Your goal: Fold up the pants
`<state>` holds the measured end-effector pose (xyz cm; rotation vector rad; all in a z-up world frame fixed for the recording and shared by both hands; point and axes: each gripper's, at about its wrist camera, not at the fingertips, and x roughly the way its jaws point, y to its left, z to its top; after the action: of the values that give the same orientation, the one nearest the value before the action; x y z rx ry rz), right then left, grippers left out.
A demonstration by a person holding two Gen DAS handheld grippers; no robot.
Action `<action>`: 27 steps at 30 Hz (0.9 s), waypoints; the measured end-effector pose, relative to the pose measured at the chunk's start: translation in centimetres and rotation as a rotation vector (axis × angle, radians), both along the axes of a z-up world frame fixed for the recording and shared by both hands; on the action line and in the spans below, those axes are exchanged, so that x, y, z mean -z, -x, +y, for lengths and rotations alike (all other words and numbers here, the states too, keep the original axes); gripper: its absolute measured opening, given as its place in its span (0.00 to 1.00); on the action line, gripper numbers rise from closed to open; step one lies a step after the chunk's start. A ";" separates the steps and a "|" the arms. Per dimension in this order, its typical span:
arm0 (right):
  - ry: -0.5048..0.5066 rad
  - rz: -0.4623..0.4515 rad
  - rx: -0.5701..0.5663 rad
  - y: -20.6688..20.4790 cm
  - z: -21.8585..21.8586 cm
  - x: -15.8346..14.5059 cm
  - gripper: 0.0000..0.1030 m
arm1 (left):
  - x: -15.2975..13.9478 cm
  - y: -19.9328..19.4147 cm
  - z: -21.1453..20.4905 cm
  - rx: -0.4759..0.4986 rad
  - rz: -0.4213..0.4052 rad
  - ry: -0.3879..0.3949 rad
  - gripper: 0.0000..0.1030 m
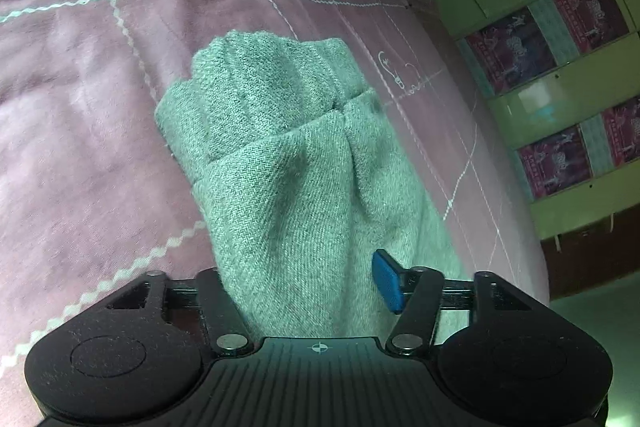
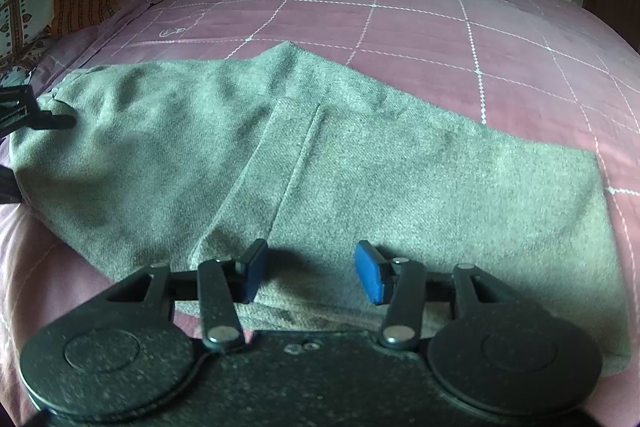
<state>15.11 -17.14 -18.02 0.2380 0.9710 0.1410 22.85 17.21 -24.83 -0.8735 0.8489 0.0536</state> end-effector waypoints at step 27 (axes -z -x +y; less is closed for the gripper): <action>-0.092 -0.012 0.206 2.4 -8.2 -0.6 0.55 | -13.2 3.8 -28.3 0.784 -0.466 -0.646 0.18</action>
<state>12.67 -25.38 -17.41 0.4195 0.9232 -0.0011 19.03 -11.10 -11.64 0.0952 0.6202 -0.5187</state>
